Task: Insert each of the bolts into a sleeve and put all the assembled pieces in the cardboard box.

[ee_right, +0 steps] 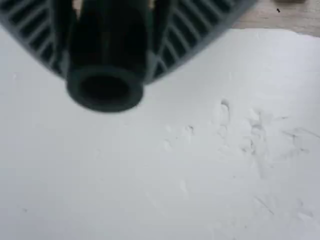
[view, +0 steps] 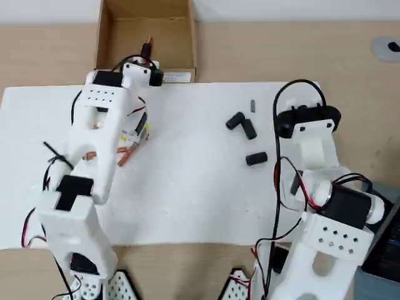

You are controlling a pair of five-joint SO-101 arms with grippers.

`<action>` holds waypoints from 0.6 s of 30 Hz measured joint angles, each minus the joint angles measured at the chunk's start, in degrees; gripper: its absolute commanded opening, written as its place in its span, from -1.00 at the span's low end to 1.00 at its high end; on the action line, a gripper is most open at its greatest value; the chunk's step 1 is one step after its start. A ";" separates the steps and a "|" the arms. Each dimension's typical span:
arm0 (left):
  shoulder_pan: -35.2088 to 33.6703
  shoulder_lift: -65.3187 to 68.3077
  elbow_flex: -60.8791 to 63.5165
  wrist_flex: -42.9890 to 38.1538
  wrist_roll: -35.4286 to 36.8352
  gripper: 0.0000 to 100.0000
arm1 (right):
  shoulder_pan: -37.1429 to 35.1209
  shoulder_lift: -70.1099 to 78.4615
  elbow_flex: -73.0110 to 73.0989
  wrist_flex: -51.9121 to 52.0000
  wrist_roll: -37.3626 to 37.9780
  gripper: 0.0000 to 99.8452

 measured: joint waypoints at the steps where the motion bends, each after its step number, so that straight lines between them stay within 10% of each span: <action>1: 0.00 1.05 -0.62 0.00 -0.09 -0.76 | 0.00 0.00 0.00 0.00 0.00 -0.98; 18: 0.35 15.03 -11.78 0.00 -0.53 -0.77 | 0.00 0.00 0.00 0.00 0.00 -0.98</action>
